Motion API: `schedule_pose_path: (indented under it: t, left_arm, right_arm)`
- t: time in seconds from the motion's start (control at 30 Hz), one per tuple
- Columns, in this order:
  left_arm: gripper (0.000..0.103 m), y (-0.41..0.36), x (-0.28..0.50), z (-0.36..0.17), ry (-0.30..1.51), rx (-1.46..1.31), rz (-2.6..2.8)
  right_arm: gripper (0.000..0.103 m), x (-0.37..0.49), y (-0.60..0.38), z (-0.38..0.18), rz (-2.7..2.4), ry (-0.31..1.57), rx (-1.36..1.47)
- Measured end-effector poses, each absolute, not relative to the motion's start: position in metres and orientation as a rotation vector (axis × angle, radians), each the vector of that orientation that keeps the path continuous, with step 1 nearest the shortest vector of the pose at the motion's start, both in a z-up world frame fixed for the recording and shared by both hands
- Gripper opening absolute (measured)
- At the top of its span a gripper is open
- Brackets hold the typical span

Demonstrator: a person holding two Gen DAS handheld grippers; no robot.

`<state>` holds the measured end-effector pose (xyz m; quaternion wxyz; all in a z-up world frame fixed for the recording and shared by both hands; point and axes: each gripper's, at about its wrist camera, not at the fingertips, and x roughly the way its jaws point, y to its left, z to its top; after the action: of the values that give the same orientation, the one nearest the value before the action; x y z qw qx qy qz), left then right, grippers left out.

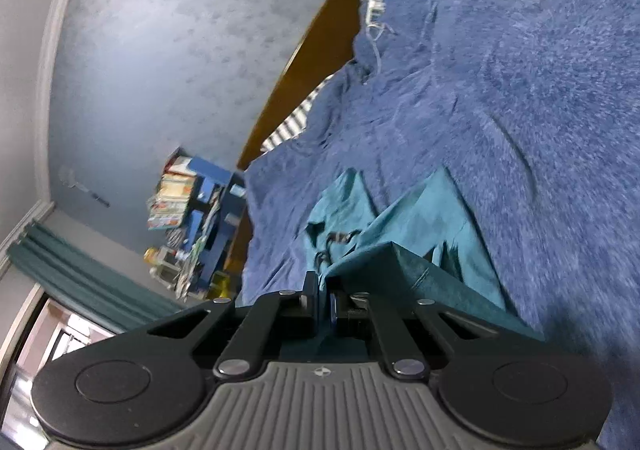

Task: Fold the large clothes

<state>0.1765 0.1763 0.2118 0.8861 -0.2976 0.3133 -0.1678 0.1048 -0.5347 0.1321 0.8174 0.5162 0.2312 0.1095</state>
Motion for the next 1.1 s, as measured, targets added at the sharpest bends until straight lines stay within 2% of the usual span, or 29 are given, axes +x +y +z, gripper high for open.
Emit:
schedule_pose_path:
  t: [0.53, 0.67, 0.77, 0.8, 0.83, 0.9, 0.97, 1.0, 1.03, 1.1]
  left_arm:
    - [0.000, 0.154, 0.308, 0.137, 0.681, -0.508, -0.171]
    - [0.006, 0.148, 0.330, 0.116, 0.712, -0.472, -0.108]
    - [0.017, 0.147, 0.341, 0.101, 0.752, -0.464, -0.075]
    - [0.028, 0.149, 0.343, 0.097, 0.766, -0.465, -0.064]
    - [0.049, 0.152, 0.344, 0.094, 0.768, -0.469, -0.048]
    - [0.076, 0.160, 0.339, 0.094, 0.748, -0.479, -0.021]
    - [0.077, 0.173, 0.332, 0.094, 0.738, -0.511, -0.028]
    - [0.077, 0.180, 0.329, 0.095, 0.744, -0.541, -0.037]
    - [0.077, 0.187, 0.323, 0.095, 0.754, -0.577, -0.046]
    - [0.076, 0.195, 0.310, 0.094, 0.769, -0.618, -0.068]
  right_arm:
    - [0.006, 0.245, -0.532, 0.053, 0.029, 0.560, 1.128]
    - [0.006, 0.260, -0.533, 0.037, -0.029, 0.553, 1.128]
    - [0.006, 0.264, -0.537, 0.022, -0.067, 0.553, 1.148]
    - [0.006, 0.268, -0.537, 0.017, -0.083, 0.558, 1.154]
    - [0.006, 0.271, -0.538, 0.011, -0.097, 0.567, 1.164]
    - [0.007, 0.277, -0.540, -0.001, -0.117, 0.587, 1.184]
    - [0.013, 0.279, -0.541, -0.012, -0.133, 0.606, 1.206]
    - [0.020, 0.279, -0.544, -0.017, -0.137, 0.611, 1.216]
    - [0.032, 0.275, -0.546, -0.020, -0.148, 0.605, 1.224]
    - [0.046, 0.266, -0.551, -0.023, -0.151, 0.565, 1.249]
